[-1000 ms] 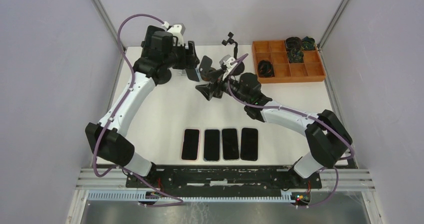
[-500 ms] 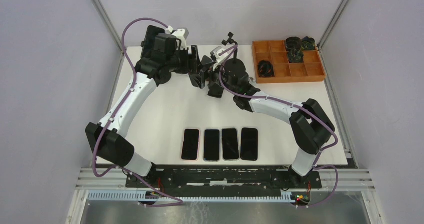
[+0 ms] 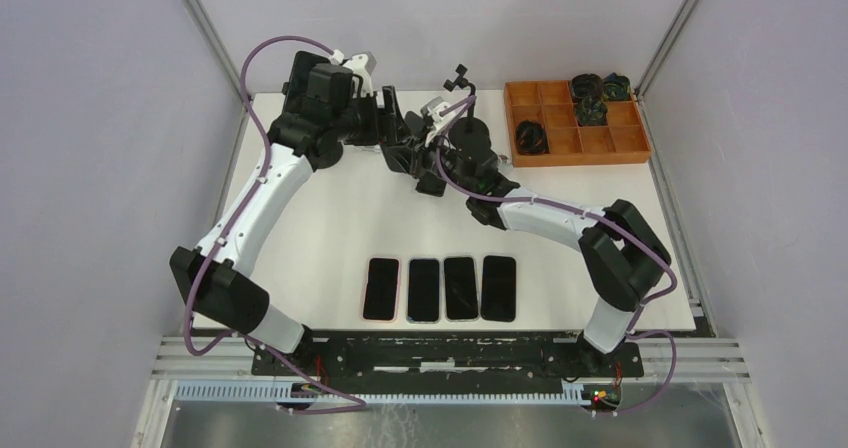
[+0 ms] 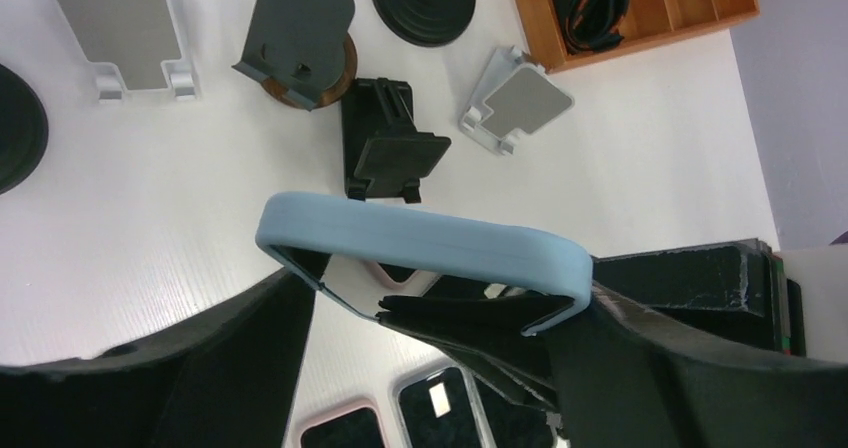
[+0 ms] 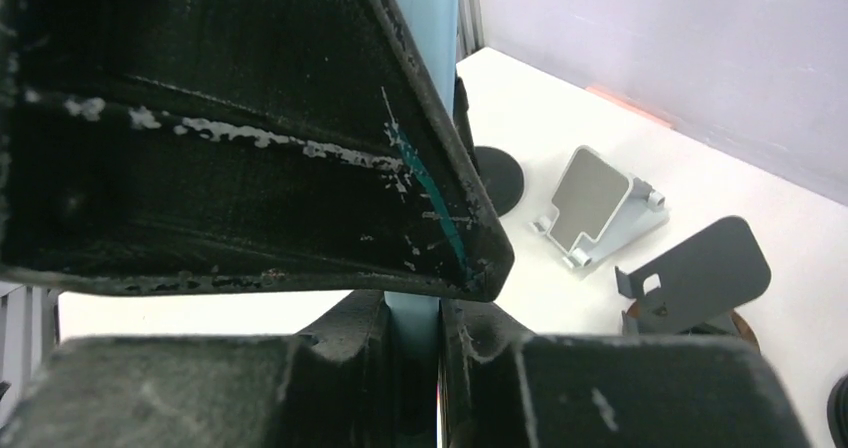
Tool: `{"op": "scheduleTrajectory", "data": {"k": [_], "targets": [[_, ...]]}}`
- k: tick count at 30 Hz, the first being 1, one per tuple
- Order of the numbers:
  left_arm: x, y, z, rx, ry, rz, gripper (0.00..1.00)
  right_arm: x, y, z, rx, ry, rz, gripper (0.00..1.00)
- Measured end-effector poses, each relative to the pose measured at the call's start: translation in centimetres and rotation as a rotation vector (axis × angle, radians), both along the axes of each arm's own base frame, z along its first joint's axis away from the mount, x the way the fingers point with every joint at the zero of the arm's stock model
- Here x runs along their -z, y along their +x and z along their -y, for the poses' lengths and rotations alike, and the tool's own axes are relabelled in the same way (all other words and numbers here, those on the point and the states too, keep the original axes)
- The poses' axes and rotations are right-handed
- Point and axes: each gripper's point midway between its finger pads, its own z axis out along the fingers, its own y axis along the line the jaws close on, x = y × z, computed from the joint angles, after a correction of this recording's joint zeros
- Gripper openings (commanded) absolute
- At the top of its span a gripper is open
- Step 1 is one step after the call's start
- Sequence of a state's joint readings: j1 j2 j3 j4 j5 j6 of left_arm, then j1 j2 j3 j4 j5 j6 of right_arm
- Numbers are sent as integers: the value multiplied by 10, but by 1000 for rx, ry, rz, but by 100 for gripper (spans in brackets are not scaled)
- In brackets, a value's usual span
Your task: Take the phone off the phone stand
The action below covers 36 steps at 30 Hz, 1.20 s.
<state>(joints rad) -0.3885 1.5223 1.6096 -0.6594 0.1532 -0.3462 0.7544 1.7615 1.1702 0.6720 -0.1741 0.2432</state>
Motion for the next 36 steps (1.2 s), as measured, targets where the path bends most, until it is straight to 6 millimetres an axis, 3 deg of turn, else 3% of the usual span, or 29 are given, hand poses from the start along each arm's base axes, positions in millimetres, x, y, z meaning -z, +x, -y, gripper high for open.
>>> {"op": "scheduleTrajectory", "data": {"k": [4,8,14,18,22,26,32,36], "targets": [[-4,-4,2,16,-2,-5,100,11,-16,18,-7,-13,-64,0],[-20,-12,16,89,-37,17,100,29,-49,61,-4,-28,-190,0],[-24,-1,-13,55,11,49,100,81,-104,188,209,-66,-432,0],[-17,1,-34,60,41,36,100,109,-142,241,338,-116,-575,0],[-5,4,-49,49,46,12,100,129,-171,264,397,-155,-693,0],[6,6,-64,30,53,-15,100,162,-195,276,430,-202,-815,0],[10,2,-69,28,62,-18,100,213,-219,286,455,-278,-982,0],[1,-2,-72,31,63,10,100,223,-224,289,467,-290,-1018,0]]}}
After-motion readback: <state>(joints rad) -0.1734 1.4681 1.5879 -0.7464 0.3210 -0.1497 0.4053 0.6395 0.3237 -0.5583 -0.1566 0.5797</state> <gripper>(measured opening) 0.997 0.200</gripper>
